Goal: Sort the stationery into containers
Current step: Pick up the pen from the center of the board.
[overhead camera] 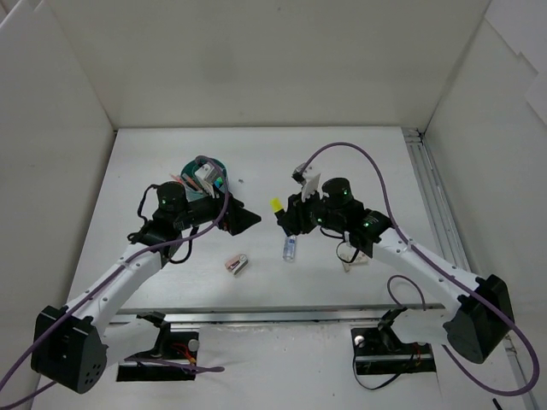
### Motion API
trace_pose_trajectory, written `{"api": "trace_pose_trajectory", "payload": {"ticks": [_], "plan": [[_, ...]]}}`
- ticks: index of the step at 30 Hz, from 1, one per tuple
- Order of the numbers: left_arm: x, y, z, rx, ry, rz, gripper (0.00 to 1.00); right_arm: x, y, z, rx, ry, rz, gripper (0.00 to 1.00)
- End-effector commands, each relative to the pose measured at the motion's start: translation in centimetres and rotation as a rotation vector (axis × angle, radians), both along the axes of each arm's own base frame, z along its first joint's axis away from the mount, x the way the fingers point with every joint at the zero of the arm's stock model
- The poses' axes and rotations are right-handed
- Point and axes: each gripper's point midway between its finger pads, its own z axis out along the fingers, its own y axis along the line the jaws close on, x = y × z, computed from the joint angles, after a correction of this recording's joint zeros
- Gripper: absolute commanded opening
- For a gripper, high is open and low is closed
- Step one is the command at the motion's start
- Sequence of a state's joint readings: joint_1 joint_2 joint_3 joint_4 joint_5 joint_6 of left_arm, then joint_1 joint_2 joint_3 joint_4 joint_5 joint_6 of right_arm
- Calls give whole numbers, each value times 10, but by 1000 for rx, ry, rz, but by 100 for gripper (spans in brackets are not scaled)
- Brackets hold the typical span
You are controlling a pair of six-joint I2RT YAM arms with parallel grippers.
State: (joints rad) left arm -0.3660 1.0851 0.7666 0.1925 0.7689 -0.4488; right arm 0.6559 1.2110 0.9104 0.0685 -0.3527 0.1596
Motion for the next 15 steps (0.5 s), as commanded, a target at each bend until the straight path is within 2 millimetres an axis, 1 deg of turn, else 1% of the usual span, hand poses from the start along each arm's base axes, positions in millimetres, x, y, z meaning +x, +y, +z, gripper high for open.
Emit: {"api": "trace_pose_trajectory", "payload": {"ticks": [1, 2, 3, 5, 6, 7, 9, 10, 12, 15], "plan": [[-9, -21, 52, -130, -146, -114, 100, -13, 34, 23, 99, -80, 204, 0], [-9, -23, 55, -141, -155, -112, 99, -10, 35, 26, 97, -86, 200, 0], [-7, -22, 55, -145, -152, -94, 99, -5, 37, 23, 90, -83, 188, 0], [5, -19, 55, -149, -142, -7, 99, -2, 40, 22, 98, -83, 181, 0], [6, -21, 54, -149, -137, 5, 100, 0, 44, 24, 116, -93, 184, 0], [14, -18, 53, -149, -130, 48, 100, 0, 46, 26, 128, -94, 185, 0], [15, -24, 52, -147, -111, 52, 97, 2, 51, 32, 146, -115, 176, 0], [20, -23, 49, -141, -99, 76, 96, 2, 52, 35, 152, -125, 175, 0], [21, -30, 43, -127, -74, 65, 93, 2, 56, 42, 172, -154, 172, 0], [29, -33, 34, -124, -27, 82, 87, 0, 58, 48, 180, -181, 180, 0]]}}
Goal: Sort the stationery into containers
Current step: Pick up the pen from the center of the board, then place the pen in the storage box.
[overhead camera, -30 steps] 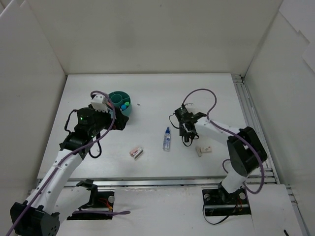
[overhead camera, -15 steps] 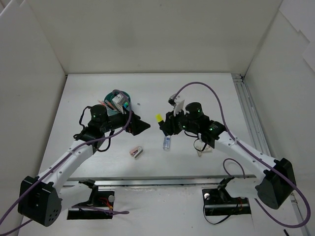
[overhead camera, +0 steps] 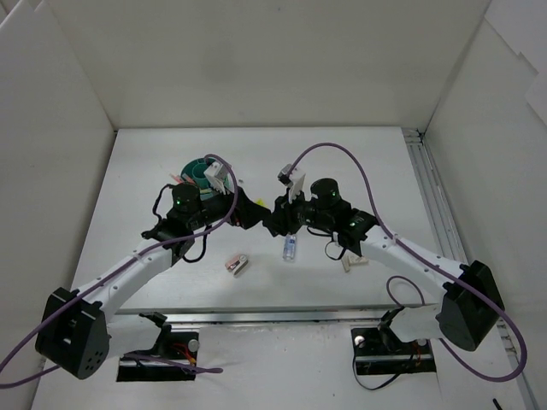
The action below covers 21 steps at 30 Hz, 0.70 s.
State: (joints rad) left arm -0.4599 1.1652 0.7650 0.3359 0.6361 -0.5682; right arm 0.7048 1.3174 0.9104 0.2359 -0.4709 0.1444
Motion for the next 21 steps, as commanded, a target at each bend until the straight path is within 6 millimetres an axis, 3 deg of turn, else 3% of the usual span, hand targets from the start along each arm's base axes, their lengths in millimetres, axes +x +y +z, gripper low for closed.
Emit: {"api": "trace_pose_trajectory", "payload": {"ticks": [1, 4, 7, 8, 10, 11, 13, 15, 16, 21], "plan": [[17, -7, 33, -60, -59, 34, 86, 5, 15, 52, 121, -150, 21, 0], [22, -12, 33, -85, -49, 49, 74, 4, 17, 53, 116, -157, 22, 0], [24, -17, 38, -112, -40, 31, 50, 5, 17, 53, 108, -158, 7, 0], [25, -19, 39, -120, -40, 22, 36, 5, 17, 52, 99, -155, -2, 0], [23, -21, 38, -127, -30, 7, 19, 10, 14, 52, 90, -158, -38, 0], [22, -21, 37, -125, -23, 5, 2, 12, 12, 52, 85, -159, -56, 0], [20, -20, 37, -124, -25, 1, 0, 18, 7, 52, 67, -158, -98, 3], [17, -18, 39, -118, -40, 5, 0, 19, 5, 49, 47, -144, -112, 21], [18, -16, 39, -109, -42, 18, 0, 18, 4, 52, 47, -143, -114, 45], [33, 11, 51, -23, -117, 121, 0, 13, -11, 60, 59, -148, -148, 81]]}}
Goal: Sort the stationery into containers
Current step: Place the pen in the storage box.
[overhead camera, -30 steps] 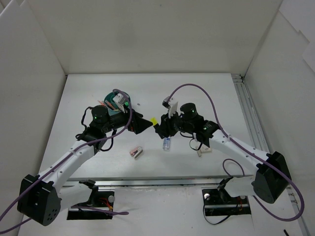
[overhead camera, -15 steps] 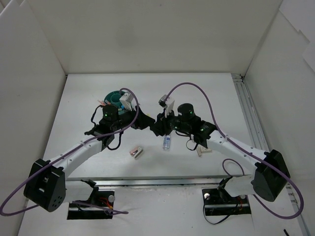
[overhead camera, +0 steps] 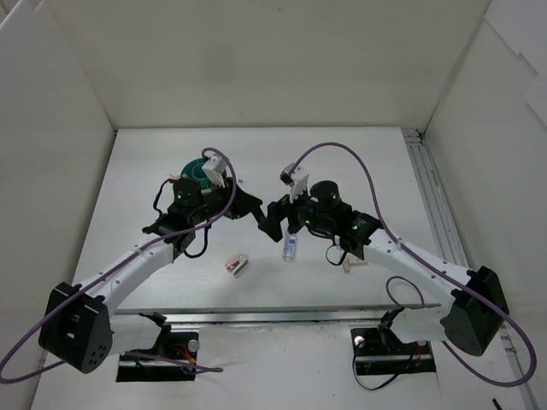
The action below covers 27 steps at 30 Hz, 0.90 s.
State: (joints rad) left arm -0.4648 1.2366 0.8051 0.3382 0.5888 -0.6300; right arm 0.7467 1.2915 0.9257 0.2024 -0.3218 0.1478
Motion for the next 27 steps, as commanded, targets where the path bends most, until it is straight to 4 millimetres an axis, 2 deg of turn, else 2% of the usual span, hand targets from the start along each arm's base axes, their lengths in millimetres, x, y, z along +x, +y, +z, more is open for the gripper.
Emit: {"api": "trace_pose_trajectory", "payload": {"ticks": [1, 2, 5, 6, 7, 10, 13, 14, 18, 20, 24, 27], "plan": [[26, 30, 58, 25, -196, 128, 0, 7, -11, 51, 88, -107, -64, 94], [32, 40, 62, 58, -237, 156, 0, 5, -17, 57, 97, -119, -79, 96], [55, 71, 78, 125, -338, 268, 0, 8, -41, 49, 75, -108, -150, 98], [61, 78, 80, 161, -388, 283, 0, 7, -48, 37, 53, -92, -164, 98], [68, 86, 84, 177, -435, 299, 0, 7, -53, 34, 48, -90, -178, 98], [88, 101, 96, 251, -569, 342, 0, 3, -70, 19, 19, -68, -205, 98], [118, 116, 101, 314, -650, 381, 0, -2, -81, 12, -8, -66, -213, 98], [135, 117, 93, 328, -642, 386, 0, 0, -86, 10, -18, -66, -225, 98], [167, 112, 78, 352, -644, 299, 0, 3, -94, 5, -43, -60, -240, 98], [184, 112, 63, 385, -630, 297, 0, 6, -95, 2, -57, -58, -242, 98], [203, 119, 50, 404, -629, 334, 0, 12, -98, -4, -75, -35, -259, 98], [210, 121, 45, 411, -621, 351, 0, 15, -102, -8, -82, -20, -270, 98]]}}
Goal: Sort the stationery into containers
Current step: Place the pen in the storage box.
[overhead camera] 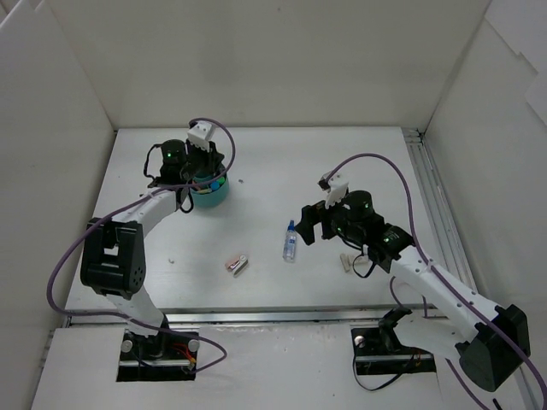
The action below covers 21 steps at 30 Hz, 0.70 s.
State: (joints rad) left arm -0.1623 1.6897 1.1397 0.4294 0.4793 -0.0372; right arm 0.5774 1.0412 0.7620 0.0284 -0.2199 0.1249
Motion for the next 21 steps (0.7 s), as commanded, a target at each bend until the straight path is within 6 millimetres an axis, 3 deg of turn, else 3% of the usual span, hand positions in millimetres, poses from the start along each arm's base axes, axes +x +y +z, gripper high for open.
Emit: {"api": "trace_pose_trajectory", "payload": {"ticks": [1, 3, 9, 14, 18, 21], "plan": [[15, 5, 73, 36, -241, 2, 0, 13, -1, 16, 13, -48, -16, 98], [14, 7, 70, 41, -228, 12, 0, 13, -3, 15, 15, -47, -16, 98], [9, 7, 28, 40, -137, 9, 0, 12, -6, 12, 14, -40, -16, 98], [12, 12, 18, 45, -107, 47, 0, 10, -10, 12, 17, -48, -25, 98], [7, 9, 12, 26, -55, 50, 20, 10, -15, 15, 18, -64, -38, 98], [2, 10, 9, 40, -47, 69, 28, 10, -17, 16, 21, -64, -52, 98]]}}
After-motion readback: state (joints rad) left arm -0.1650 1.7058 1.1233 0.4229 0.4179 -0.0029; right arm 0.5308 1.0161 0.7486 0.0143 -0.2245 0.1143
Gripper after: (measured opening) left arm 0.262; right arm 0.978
